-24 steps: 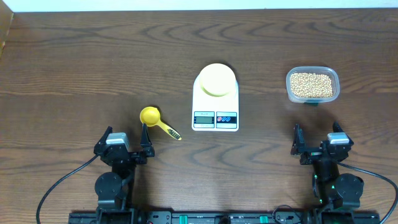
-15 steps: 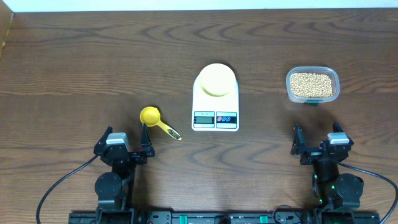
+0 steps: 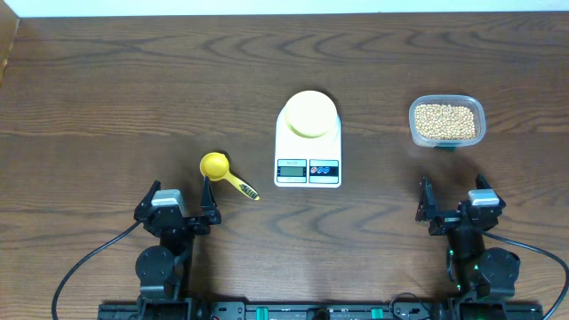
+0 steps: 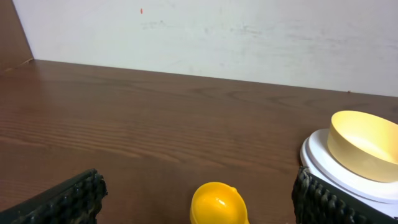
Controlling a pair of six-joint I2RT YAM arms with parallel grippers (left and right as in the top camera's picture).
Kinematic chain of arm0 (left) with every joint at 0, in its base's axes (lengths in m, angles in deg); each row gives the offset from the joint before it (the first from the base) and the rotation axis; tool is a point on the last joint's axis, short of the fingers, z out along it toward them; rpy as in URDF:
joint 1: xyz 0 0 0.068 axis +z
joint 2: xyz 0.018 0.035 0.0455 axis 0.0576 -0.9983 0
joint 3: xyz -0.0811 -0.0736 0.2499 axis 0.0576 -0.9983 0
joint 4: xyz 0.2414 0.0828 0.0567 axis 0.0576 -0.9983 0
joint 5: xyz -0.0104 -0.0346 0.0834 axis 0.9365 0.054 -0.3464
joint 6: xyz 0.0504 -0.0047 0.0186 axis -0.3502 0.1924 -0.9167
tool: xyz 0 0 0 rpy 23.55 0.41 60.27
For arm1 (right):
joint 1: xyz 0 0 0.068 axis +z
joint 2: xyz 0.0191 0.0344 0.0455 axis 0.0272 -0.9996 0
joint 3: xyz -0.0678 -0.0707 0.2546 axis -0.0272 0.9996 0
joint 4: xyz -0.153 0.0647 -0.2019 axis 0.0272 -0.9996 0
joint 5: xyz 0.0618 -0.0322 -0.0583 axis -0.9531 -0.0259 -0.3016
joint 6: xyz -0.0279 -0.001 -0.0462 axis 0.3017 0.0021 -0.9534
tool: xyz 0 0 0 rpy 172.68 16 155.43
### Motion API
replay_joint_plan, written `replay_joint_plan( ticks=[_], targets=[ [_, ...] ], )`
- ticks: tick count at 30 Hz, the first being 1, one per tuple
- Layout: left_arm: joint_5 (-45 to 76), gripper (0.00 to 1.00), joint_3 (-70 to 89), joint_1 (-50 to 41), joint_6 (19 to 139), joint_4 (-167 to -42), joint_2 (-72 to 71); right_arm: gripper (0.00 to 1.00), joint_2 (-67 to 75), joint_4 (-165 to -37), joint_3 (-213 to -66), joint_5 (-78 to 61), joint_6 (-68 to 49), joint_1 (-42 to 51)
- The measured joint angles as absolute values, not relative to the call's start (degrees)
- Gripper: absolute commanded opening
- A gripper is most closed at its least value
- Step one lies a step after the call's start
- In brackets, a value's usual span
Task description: Scoop item into bowl and weigh 50g on scale
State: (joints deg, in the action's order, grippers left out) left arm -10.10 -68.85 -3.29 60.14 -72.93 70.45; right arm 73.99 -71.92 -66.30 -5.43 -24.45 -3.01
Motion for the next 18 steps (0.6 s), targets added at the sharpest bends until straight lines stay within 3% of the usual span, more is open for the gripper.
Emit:
replay_joint_plan(
  ticks=[18],
  targets=[
    [-11.79,0.98,-69.33,-3.29,59.04,-71.62,70.45,0.99,73.99,-71.92,-66.3,-5.45,-24.45,-3.01]
  ],
)
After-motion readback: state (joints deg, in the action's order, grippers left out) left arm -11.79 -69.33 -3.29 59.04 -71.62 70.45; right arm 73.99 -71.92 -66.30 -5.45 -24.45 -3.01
